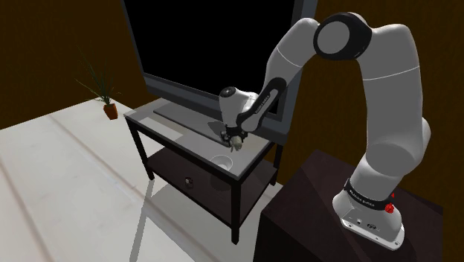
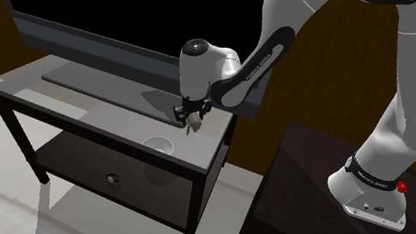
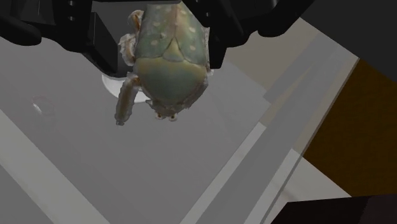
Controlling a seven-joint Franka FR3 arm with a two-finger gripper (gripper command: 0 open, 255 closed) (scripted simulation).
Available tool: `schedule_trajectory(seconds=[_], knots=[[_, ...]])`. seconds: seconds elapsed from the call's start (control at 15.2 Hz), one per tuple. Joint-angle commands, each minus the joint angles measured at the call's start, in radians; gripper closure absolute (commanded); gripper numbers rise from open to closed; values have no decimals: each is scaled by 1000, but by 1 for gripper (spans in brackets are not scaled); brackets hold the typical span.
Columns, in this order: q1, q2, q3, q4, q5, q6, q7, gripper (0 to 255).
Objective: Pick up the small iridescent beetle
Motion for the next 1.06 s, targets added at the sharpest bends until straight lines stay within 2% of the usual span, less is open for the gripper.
schedule_trajectory(seconds=[0.0,0.99], knots=[[-6,-18,7,-5,12,-11,-12,255],[-43,-164,64,-25,117,-124,-114,255]])
